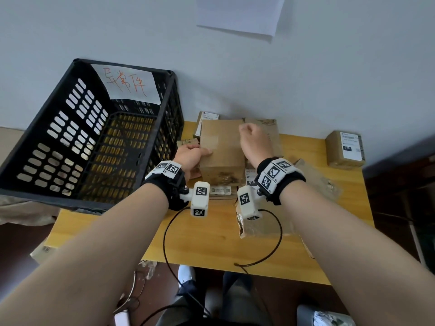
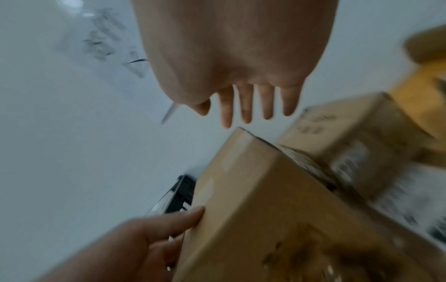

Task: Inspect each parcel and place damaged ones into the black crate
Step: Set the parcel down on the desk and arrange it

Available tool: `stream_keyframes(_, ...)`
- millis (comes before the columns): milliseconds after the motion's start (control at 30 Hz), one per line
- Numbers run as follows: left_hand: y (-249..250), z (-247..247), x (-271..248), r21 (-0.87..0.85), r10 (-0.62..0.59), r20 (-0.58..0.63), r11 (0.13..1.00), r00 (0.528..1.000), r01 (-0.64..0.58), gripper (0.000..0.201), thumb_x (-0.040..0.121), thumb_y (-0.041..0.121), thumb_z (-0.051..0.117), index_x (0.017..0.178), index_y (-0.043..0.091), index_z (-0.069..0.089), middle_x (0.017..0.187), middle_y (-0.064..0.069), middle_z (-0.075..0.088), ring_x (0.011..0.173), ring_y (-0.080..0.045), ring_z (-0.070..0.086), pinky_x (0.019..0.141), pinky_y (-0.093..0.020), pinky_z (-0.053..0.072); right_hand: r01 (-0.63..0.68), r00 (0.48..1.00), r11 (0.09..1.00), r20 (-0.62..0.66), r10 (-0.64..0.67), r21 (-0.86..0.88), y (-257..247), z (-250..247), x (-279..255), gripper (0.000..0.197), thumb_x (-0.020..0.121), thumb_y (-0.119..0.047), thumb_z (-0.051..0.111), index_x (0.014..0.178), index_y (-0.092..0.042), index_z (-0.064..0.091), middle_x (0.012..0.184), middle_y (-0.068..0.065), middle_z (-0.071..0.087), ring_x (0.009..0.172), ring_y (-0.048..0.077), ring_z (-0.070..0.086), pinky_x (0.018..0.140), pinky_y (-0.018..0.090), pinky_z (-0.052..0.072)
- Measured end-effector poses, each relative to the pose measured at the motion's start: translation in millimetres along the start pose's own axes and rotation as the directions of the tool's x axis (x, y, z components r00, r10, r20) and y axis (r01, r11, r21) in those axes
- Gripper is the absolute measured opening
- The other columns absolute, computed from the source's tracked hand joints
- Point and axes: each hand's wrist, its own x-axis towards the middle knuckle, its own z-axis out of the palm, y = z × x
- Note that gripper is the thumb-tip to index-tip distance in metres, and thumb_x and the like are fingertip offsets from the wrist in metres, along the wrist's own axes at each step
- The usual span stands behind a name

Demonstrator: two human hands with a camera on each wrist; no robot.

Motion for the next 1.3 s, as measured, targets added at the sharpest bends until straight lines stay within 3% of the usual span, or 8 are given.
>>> stream_keyframes(133, 4, -4, -3, 0.03, -0.018, 0.075, 0.999, 0.997, 0.016, 0.035, 0.093, 0.012, 0.074, 0.126, 0.019, 0.067, 0.108, -0.008, 0.073, 0.098, -0.024, 0.068, 0.076, -0.04, 0.059, 0.216, 0.951, 0.923, 0.284, -0.124, -0.319, -19, 9, -10, 0.062, 0.112, -0.039, 0.026, 0.063, -0.014, 0.053, 0.086, 0.013, 0.068, 0.053, 0.017, 0.051, 0.063, 0.032, 0.047)
stream_keyframes(200, 3, -5, -1, 0.023, -0.029, 0.073, 0.999, 0.997, 0.027, 0.029, 0.094, 0.016, 0.074, 0.122, 0.021, 0.068, 0.106, -0.007, 0.071, 0.101, -0.026, 0.067, 0.083, -0.044, 0.06, 0.244, 0.928, 0.816, 0.372, -0.038, -0.525, -19, 17, -10, 0.061, 0.112, -0.04, 0.021, 0.081, -0.013, 0.066, 0.156, 0.026, 0.042, 0.101, 0.03, 0.07, 0.104, 0.044, 0.049)
stream_keyframes(300, -2, -10, 3, 0.022, -0.051, 0.042, 0.998, 0.998, 0.05, 0.029, 0.091, 0.029, 0.079, 0.118, 0.026, 0.068, 0.115, -0.009, 0.071, 0.108, -0.031, 0.069, 0.093, -0.052, 0.059, 0.224, 0.929, 0.781, 0.369, 0.009, -0.583, -15, 26, -3, 0.057, 0.11, -0.038, 0.019, 0.129, -0.014, 0.068, 0.169, 0.022, 0.015, 0.138, 0.037, 0.052, 0.122, 0.052, 0.031)
stream_keyframes(700, -4, -16, 7, -0.02, -0.051, 0.011, 0.999, 0.999, 0.051, 0.04, 0.088, 0.035, 0.082, 0.122, 0.031, 0.061, 0.123, -0.008, 0.07, 0.114, -0.033, 0.068, 0.1, -0.056, 0.055, 0.24, 0.919, 0.809, 0.394, -0.011, -0.536, -17, 35, 12, 0.061, 0.11, -0.046, 0.022, 0.09, -0.017, 0.072, 0.17, 0.015, 0.019, 0.117, 0.032, 0.065, 0.109, 0.047, 0.046)
stream_keyframes(867, -4, -21, 11, 0.021, 0.131, -0.006, 0.991, 0.991, -0.131, 0.073, 0.089, 0.019, 0.081, 0.151, 0.02, 0.044, 0.135, -0.004, 0.059, 0.116, -0.025, 0.063, 0.093, -0.049, 0.06, -0.054, 0.988, 0.989, -0.134, 0.073, 0.135, -1, 14, 15, 0.042, 0.109, -0.029, 0.035, 0.118, -0.017, 0.074, 0.111, 0.007, 0.072, 0.098, 0.021, 0.064, 0.091, 0.035, 0.051)
stream_keyframes(1000, -3, -18, 7, -0.103, 0.008, 0.076, 0.995, 0.997, 0.0, 0.066, 0.09, 0.05, 0.068, 0.149, 0.027, 0.048, 0.138, -0.006, 0.062, 0.118, -0.031, 0.063, 0.098, -0.057, 0.055, -0.495, 0.869, 0.805, 0.184, 0.459, 0.327, 9, 12, 13, 0.068, 0.107, -0.058, 0.024, 0.153, -0.011, 0.041, 0.147, 0.012, 0.052, 0.133, 0.032, 0.049, 0.114, 0.051, 0.038)
stream_keyframes(1133, 11, -9, 2, -0.176, 0.015, 0.084, 0.984, 0.996, 0.0, 0.057, 0.092, 0.077, 0.047, 0.115, 0.029, 0.066, 0.118, -0.006, 0.071, 0.109, -0.03, 0.067, 0.098, -0.053, 0.054, -0.41, 0.912, 0.826, 0.175, 0.37, 0.386, 5, 13, 6, 0.073, 0.104, -0.068, 0.019, 0.155, -0.02, 0.041, 0.152, 0.006, 0.048, 0.133, 0.026, 0.049, 0.111, 0.04, 0.035)
stream_keyframes(1300, 23, -10, 3, -0.24, 0.154, 0.006, 0.959, 0.988, -0.148, 0.063, 0.101, 0.07, 0.033, 0.119, 0.025, 0.073, 0.108, -0.006, 0.073, 0.094, -0.022, 0.064, 0.079, -0.037, 0.053, -0.32, 0.933, 0.715, 0.077, 0.35, 0.622, 2, 0, 2, 0.066, 0.104, -0.067, 0.023, 0.099, -0.025, 0.073, 0.092, 0.004, 0.076, 0.087, 0.022, 0.071, 0.075, 0.036, 0.057)
